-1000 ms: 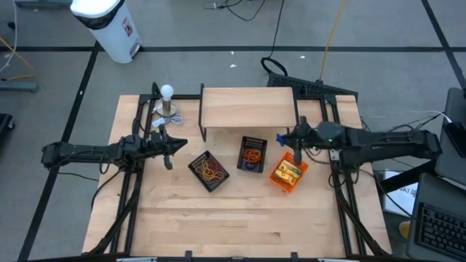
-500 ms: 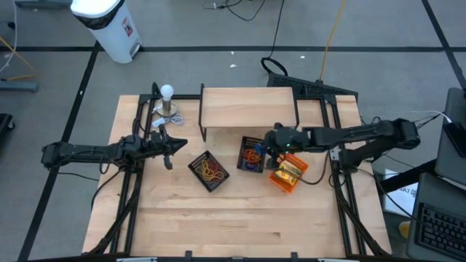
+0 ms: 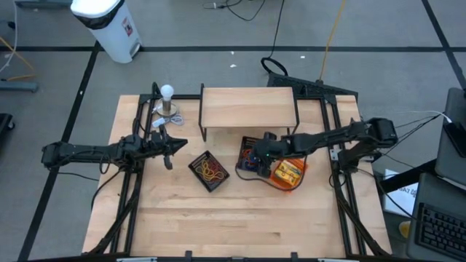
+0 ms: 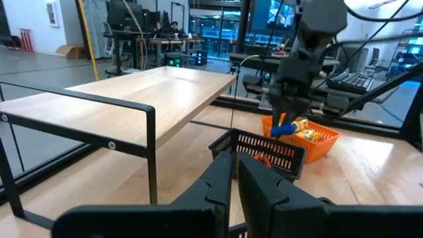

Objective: Pick & Place Office Desk Supplies
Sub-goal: Put the blue spring keychain into the right black bin, then put the left black bin filled with rubber bands on the shelf

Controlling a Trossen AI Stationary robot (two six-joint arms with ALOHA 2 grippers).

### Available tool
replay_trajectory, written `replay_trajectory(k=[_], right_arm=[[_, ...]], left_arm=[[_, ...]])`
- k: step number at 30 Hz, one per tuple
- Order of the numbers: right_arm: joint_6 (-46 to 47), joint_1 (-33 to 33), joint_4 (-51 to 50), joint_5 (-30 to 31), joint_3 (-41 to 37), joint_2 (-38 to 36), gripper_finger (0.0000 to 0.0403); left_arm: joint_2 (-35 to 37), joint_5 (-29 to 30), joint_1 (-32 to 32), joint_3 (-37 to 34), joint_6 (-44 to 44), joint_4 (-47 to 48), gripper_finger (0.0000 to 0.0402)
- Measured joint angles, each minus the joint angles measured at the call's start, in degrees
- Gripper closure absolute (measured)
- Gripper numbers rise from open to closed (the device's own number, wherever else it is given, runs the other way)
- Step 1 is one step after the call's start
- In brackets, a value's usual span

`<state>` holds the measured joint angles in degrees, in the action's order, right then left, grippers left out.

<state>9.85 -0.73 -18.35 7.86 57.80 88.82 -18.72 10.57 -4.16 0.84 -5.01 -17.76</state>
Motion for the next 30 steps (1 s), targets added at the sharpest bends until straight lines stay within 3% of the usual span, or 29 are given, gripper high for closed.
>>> replay_trajectory(k=[16, 26, 30], right_arm=[[0.15, -0.05, 0.87, 0.77, -0.04, 3.39, 0.0380], [2.44, -0.26, 1.35, 1.36, -0.04, 3.00, 0.0246], [2.48, -0.27, 3.39, 1.38, -0.04, 1.20, 0.0212]], left_arm=[[-0.02, 0.67, 0.00, 0.00, 1.85, -1.63, 0.0376], [-0.02, 0.41, 0.02, 0.02, 0.35, -1.88, 0.0376], [-0.02, 0.37, 0.01, 0.02, -1.58, -1.86, 0.0376]])
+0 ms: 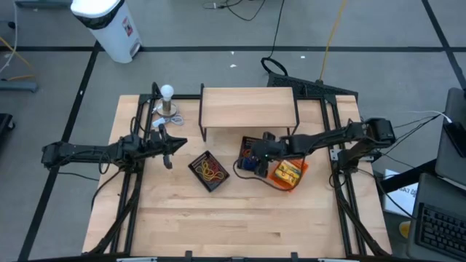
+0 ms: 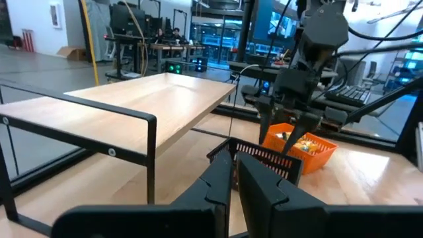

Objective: Pick & Place Office Desk Supplies
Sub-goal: Put the left black bin filled with rubber bands on the shelf

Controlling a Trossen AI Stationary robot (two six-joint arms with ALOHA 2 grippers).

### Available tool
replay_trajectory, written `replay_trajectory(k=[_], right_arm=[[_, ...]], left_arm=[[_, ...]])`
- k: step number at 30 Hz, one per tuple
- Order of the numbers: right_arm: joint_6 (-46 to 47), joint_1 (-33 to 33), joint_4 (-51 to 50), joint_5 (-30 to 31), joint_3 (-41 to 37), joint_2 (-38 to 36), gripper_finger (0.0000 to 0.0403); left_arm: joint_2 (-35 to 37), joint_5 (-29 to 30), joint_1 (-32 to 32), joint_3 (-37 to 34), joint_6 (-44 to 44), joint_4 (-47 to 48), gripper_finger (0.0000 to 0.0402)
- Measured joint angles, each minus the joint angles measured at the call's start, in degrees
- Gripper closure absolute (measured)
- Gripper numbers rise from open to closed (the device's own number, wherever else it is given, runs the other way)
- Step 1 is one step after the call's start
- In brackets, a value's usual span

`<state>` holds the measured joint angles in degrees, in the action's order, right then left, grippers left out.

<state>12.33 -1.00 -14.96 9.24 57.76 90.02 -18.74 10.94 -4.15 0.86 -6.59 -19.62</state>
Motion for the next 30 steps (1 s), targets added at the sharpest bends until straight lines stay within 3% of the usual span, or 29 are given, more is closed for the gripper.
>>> replay_trajectory(k=[4, 7, 12, 17, 21, 30], right_arm=[[-3.38, -0.68, 4.53, 0.01, -0.07, -4.25, 0.0214], [-5.51, -1.68, 8.75, -0.01, -0.31, -9.34, 0.0236], [-9.94, -3.27, 23.66, -3.51, -6.42, -21.49, 0.0306], [-9.90, -3.21, 37.51, -8.25, -17.91, -33.39, 0.0390], [-8.02, -3.04, 43.53, -9.34, -26.62, -41.86, 0.0393], [-7.50, -0.15, 42.85, -5.89, -38.45, -56.10, 0.0402]], left_arm=[[0.00, -0.15, -0.01, 0.00, -1.29, 0.28, 0.0376], [0.01, -0.46, 0.01, 0.00, -1.92, 0.26, 0.0376], [0.00, -0.49, 0.01, 0.00, -2.76, 0.61, 0.0376], [0.02, -0.46, -0.01, 0.00, -2.70, 0.63, 0.0376], [0.02, -0.42, -0.01, 0.00, -2.60, 0.61, 0.0376], [0.01, -0.42, -0.01, 0.00, -3.63, 0.50, 0.0376]])
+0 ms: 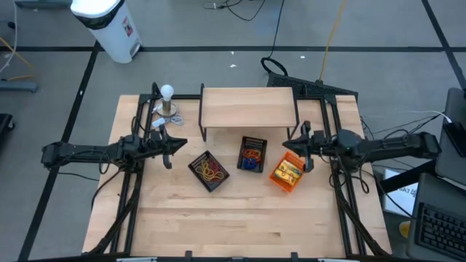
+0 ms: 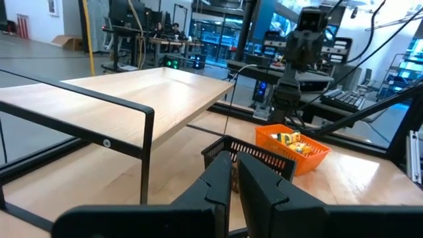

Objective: Pick & Place Office Desk Supplies
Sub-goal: Put the left black bin filled with rubber bands on the shelf

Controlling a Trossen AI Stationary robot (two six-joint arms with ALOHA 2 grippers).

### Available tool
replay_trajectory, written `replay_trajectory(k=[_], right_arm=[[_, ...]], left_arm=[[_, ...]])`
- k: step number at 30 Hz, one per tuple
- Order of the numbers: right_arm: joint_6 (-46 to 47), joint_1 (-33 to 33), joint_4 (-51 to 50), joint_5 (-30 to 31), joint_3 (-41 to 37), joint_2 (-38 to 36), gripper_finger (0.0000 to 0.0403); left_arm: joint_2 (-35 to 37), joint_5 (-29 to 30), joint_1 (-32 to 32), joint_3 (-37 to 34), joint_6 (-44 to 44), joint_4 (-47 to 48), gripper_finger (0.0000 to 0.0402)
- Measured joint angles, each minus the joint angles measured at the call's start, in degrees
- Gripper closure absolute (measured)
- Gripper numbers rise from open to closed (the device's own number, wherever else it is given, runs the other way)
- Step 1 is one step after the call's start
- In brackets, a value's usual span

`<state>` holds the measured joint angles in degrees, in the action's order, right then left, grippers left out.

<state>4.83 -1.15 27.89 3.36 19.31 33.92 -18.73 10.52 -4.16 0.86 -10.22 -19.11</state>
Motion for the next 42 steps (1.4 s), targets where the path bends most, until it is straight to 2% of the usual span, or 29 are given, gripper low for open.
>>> replay_trajectory(k=[5, 10, 22, 27, 30, 34, 42], right_arm=[[0.91, 1.97, 3.08, 0.03, -5.47, -4.26, 0.0402], [0.76, 2.36, 10.02, 2.73, -10.05, -4.71, 0.0402], [-1.19, 2.36, 9.21, 2.61, -14.82, -9.70, 0.0401], [1.43, 2.36, 4.96, 8.81, -15.08, -10.20, 0.0402], [0.01, 2.36, 3.91, 8.60, -15.10, -10.20, 0.0402], [0.72, 2.25, 4.86, 8.57, -15.15, -10.20, 0.0402], [0.16, 2.25, 5.90, 8.68, -15.20, -10.20, 0.0402]], left_arm=[[-0.01, 0.02, 0.00, 0.00, 1.95, 0.04, 0.0376], [-0.01, 0.04, 0.01, 0.00, 3.76, -0.40, 0.0376], [0.01, -1.67, 0.02, 0.04, 0.58, -0.37, 0.0376], [-0.01, -3.51, 0.02, 0.04, -0.02, -0.39, 0.0376], [0.01, -4.20, 0.02, 0.04, 0.29, -0.46, 0.0376], [0.00, -8.13, 0.05, 0.04, 1.72, -1.36, 0.0376], [-0.01, -3.01, 0.00, 0.04, 0.02, 1.97, 0.0376]])
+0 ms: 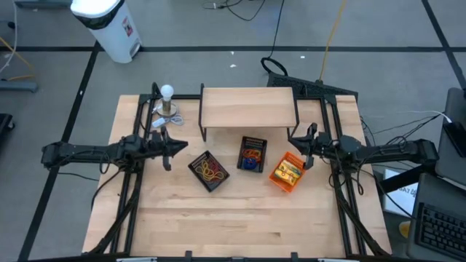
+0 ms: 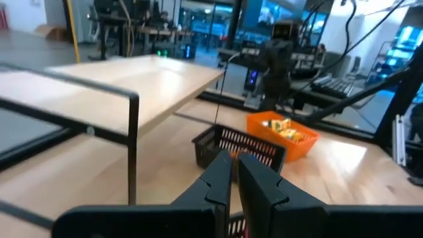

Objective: Pick & Place Office Desk Supplies
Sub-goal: Put the left black bin filled with rubber bands on the shelf

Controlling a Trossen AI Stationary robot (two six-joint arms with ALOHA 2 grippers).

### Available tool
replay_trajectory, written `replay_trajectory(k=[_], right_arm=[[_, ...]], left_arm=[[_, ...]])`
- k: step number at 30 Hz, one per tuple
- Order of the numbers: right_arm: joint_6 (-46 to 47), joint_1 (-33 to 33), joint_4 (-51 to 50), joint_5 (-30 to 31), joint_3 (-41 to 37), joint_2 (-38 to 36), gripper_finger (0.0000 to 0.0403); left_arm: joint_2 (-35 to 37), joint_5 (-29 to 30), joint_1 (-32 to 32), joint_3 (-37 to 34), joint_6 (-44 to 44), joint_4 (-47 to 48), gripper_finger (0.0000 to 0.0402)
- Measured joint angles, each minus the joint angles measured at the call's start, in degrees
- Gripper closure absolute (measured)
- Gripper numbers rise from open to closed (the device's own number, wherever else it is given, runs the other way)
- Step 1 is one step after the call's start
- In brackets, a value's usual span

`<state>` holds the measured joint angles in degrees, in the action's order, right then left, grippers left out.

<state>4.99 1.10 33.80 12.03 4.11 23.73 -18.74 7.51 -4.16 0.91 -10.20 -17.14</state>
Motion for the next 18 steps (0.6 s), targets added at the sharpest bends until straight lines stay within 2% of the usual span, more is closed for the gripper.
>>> replay_trajectory(k=[18], right_arm=[[-1.26, -0.07, 1.10, -0.07, -0.10, 0.00, 0.0402]], left_arm=[[0.00, 0.04, 0.02, 0.00, -0.48, 2.77, 0.0376]])
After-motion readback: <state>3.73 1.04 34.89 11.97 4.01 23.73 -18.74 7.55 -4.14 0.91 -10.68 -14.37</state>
